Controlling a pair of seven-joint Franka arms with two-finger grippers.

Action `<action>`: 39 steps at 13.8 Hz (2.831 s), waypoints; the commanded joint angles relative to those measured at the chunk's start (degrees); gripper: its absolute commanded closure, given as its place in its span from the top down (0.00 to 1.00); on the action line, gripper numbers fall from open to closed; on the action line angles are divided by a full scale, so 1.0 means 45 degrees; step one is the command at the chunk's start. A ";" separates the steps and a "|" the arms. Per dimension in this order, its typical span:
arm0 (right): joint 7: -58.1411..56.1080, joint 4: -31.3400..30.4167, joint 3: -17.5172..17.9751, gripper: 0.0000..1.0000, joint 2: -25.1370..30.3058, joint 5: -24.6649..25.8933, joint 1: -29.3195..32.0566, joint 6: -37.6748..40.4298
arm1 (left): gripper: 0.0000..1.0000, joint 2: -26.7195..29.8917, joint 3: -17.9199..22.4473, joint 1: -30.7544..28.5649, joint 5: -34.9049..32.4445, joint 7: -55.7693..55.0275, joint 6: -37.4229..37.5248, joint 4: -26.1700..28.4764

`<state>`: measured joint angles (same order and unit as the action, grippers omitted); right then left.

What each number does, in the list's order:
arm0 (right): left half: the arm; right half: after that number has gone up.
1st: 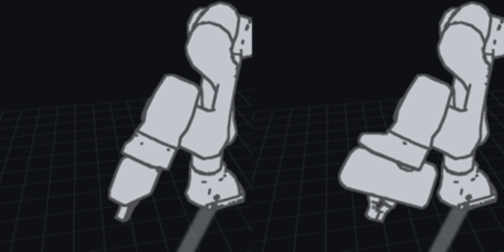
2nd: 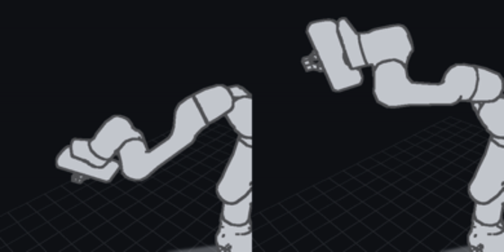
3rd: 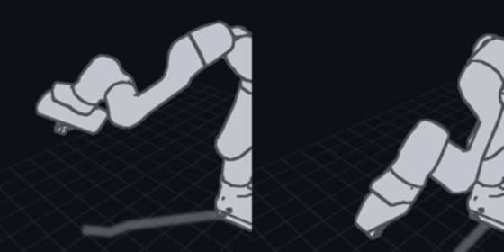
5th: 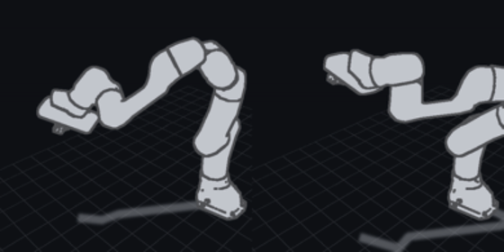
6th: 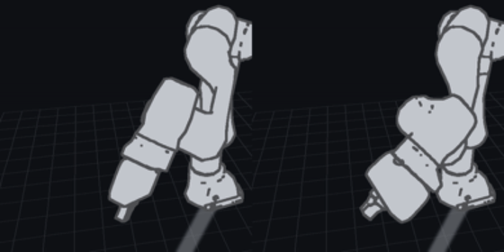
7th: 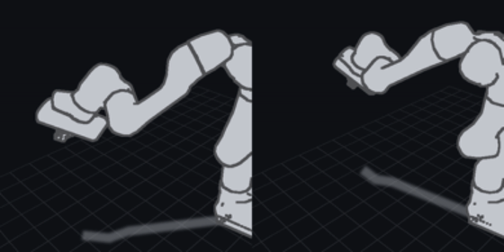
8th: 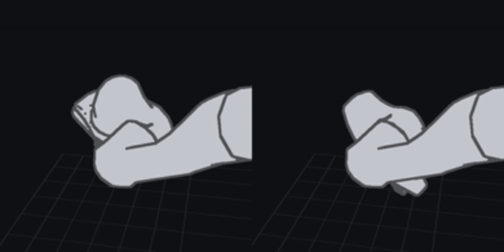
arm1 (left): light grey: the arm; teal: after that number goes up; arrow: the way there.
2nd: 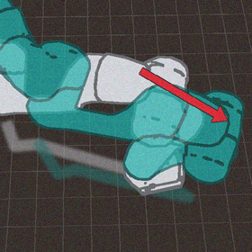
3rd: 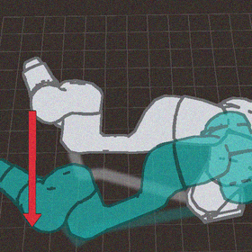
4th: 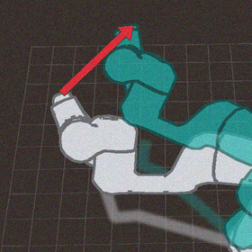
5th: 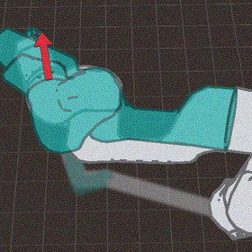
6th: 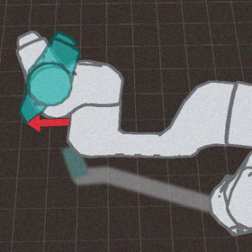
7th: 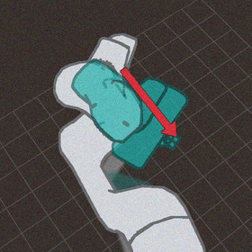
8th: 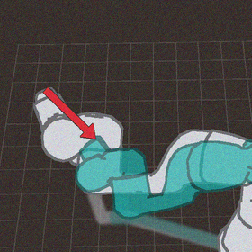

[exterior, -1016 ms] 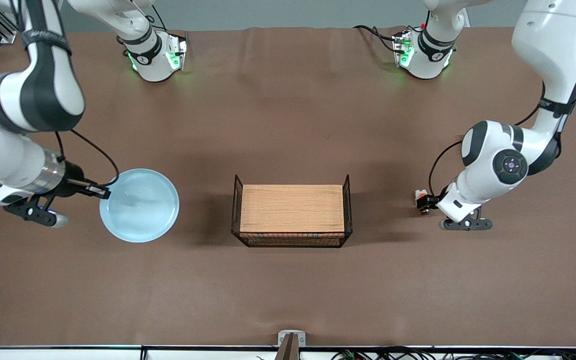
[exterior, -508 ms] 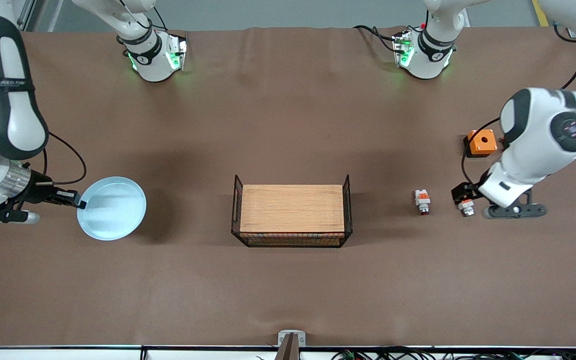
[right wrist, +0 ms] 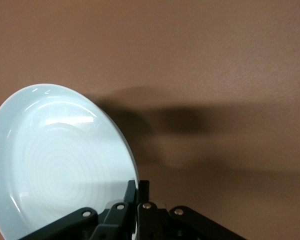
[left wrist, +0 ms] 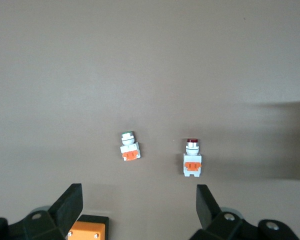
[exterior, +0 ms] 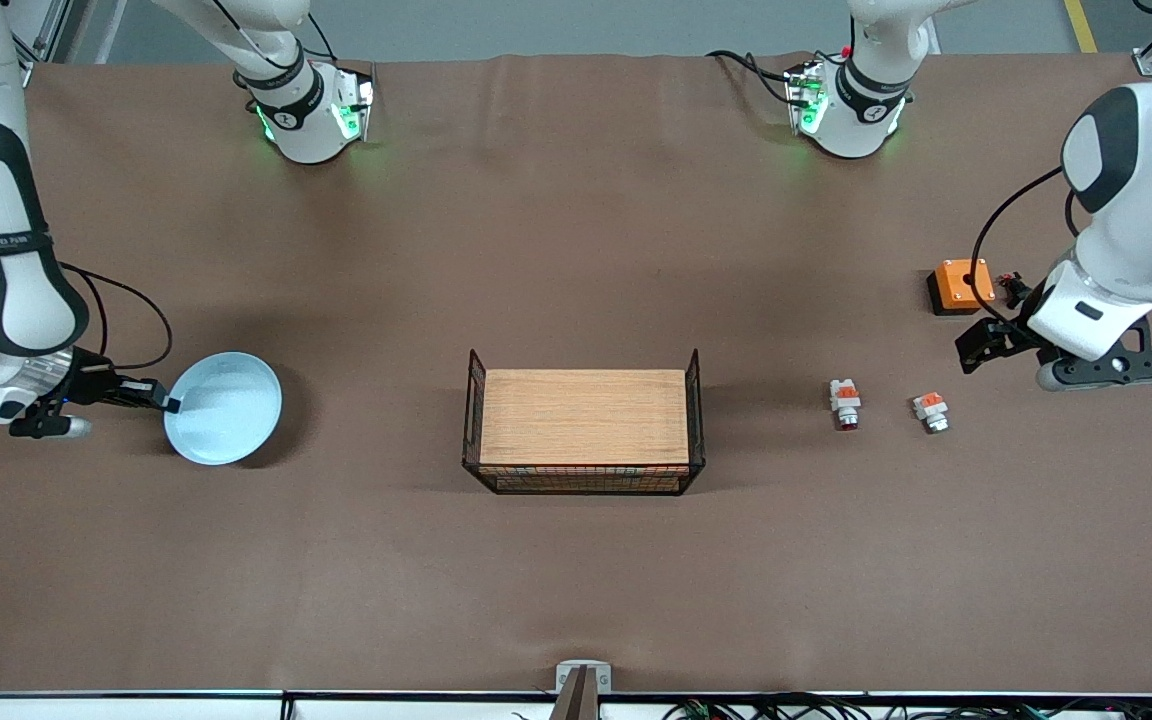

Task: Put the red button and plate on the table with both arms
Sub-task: 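Lower the plate onto the table while the left gripper releases the button, then open the right gripper and draw it back from the plate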

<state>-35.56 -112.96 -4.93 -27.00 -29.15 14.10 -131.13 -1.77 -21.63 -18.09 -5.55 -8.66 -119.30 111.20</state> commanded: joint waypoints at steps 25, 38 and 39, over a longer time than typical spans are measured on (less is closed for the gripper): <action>0.4116 0.1682 0.0098 1.00 0.0856 0.2521 -0.1235 0.1535 | 1.00 0.0218 0.4962 0.4491 0.1154 0.0264 0.2272 -0.3558; 0.8235 0.7558 -0.0388 1.00 0.2816 0.5892 -0.3543 1.0814 | 1.00 0.0763 0.4826 0.4489 0.1136 0.0186 0.4771 -0.4379; 0.8234 0.8007 -0.0486 1.00 0.2796 0.5892 -0.3543 1.1244 | 1.00 0.0745 0.4845 0.4509 0.1135 0.0263 0.4772 -0.4631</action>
<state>2.55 -80.41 -6.50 -14.42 -3.50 -2.16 -84.14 0.74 0.18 2.11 -1.30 -8.64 -99.68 91.93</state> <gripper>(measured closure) 0.000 0.000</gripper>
